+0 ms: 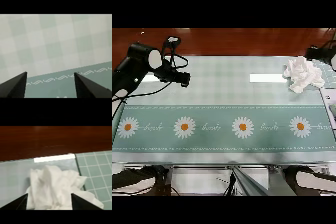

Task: Fold the shirts.

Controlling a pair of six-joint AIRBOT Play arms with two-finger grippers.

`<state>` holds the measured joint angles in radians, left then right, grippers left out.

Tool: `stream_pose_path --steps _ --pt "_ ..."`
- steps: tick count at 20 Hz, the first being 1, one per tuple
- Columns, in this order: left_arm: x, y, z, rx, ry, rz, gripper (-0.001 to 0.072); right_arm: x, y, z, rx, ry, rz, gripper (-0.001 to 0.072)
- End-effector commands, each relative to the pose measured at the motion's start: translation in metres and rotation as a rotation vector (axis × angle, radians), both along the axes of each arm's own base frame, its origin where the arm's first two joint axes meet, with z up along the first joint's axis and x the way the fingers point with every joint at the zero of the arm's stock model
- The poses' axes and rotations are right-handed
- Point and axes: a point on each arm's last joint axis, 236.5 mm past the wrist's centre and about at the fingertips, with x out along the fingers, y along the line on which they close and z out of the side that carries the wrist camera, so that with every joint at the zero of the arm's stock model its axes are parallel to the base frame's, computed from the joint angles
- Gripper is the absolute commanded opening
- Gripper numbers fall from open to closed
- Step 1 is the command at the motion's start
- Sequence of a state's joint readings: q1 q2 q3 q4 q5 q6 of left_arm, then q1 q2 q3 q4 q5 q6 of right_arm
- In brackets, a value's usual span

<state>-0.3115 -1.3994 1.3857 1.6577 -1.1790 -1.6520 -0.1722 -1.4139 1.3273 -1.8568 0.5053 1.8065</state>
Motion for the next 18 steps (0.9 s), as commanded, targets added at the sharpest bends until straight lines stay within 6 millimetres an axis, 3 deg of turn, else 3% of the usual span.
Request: stream_pose_path --steps 1,3,6,13,14,15,16,18 --pt "-0.010 0.003 -0.004 0.013 0.045 0.003 0.0715 -0.018 -0.067 -0.038 0.130 0.039 -0.203 0.0582" --pt "-0.017 0.005 -0.006 0.020 0.077 0.006 0.0715 -0.028 -0.077 -0.068 0.255 0.087 -0.274 0.0583" --pt "-0.023 -0.001 -0.008 -0.007 0.104 0.006 0.0715 -0.026 -0.072 -0.103 0.362 0.127 -0.306 0.0584" --pt "-0.025 -0.006 -0.007 -0.030 0.109 0.005 0.0715 -0.017 -0.032 -0.191 0.408 0.286 -0.267 0.0585" --pt "-0.025 -0.007 -0.007 -0.033 0.109 0.005 0.0715 -0.015 -0.024 -0.201 0.408 0.305 -0.255 0.0443" --pt "-0.026 -0.008 -0.006 -0.040 0.109 0.004 0.0714 -0.014 -0.016 -0.203 0.407 0.314 -0.242 0.0094" --pt "-0.026 -0.010 -0.003 -0.049 0.104 0.004 0.0714 -0.010 -0.012 -0.196 0.396 0.296 -0.223 0.0022" --pt "-0.026 -0.012 0.012 -0.065 0.084 0.002 0.0714 0.005 -0.006 -0.161 0.335 0.215 -0.148 0.0022"
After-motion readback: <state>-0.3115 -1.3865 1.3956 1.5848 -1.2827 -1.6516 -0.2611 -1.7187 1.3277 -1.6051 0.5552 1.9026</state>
